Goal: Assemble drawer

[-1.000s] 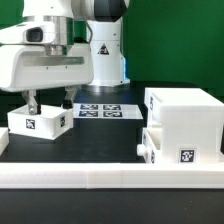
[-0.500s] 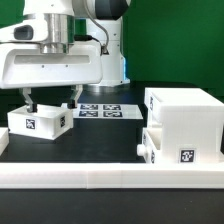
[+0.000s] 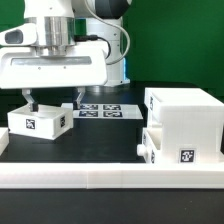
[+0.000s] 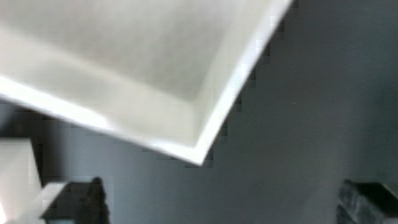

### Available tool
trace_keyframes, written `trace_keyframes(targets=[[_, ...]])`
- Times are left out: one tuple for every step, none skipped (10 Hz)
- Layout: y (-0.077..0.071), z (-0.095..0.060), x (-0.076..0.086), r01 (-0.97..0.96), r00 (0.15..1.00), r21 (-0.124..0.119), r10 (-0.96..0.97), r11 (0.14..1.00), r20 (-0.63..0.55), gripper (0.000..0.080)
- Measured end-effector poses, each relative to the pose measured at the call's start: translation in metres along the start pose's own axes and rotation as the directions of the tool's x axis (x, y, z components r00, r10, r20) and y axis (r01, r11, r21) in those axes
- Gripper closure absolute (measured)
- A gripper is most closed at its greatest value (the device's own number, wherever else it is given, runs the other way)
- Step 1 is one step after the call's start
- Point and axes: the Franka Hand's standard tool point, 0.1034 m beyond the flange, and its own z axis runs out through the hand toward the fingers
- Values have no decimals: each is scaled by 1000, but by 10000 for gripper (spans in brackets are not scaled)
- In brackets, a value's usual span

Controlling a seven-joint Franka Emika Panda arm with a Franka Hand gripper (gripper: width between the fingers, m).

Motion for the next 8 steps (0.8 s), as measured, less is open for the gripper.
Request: trace_keyframes(targets=[[-1,0,-1,-70,997,8,70,998,13,150],[-3,1,-1,-120,993,13,120,993,11,150],[-4,1,-1,-155,988,18,155,988,11,150],[-4,1,-1,-136,991,18,135,991,11,150],[-6,2,-2,-154,988,19,154,988,17,150],[-10,4,-5,-171,985,19,170,985,26,150],[-10,8,-14,-183,983,19,182,983,37,150],[-11,11,-21,-199,979,18,198,980,44,150]])
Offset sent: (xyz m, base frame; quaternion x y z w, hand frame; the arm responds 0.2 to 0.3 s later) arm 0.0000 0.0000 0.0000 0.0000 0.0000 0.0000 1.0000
